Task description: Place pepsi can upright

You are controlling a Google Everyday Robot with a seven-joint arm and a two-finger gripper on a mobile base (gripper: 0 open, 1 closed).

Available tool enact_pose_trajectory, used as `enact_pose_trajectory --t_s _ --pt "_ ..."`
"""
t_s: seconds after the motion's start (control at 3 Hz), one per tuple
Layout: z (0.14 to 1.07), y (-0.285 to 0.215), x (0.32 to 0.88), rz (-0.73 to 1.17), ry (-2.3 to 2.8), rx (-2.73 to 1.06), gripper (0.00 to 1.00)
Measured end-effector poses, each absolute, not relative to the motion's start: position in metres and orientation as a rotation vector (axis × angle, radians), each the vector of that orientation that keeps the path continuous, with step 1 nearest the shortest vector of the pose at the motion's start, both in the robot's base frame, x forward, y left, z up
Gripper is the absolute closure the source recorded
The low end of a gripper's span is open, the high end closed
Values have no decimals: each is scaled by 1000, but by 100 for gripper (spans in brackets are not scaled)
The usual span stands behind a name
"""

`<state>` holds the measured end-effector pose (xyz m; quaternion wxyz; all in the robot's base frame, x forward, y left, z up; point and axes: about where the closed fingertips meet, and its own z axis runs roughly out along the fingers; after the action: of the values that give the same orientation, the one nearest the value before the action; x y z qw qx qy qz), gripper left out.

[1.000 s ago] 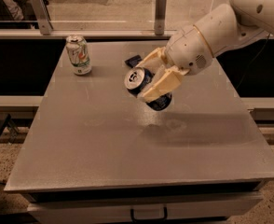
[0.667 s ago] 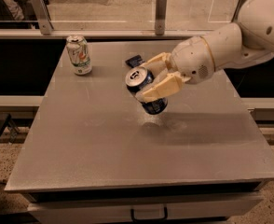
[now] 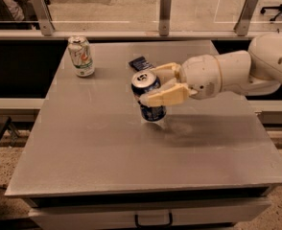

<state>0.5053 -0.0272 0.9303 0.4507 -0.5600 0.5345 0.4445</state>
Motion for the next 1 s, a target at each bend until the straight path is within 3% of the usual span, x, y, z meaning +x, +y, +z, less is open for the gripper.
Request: enact_pose_trajectory --t_s 0.33,1.0 --pt "925 -27 506 1148 1242 -1278 82" --pt "920 -26 504 1201 1174 -1217 36"
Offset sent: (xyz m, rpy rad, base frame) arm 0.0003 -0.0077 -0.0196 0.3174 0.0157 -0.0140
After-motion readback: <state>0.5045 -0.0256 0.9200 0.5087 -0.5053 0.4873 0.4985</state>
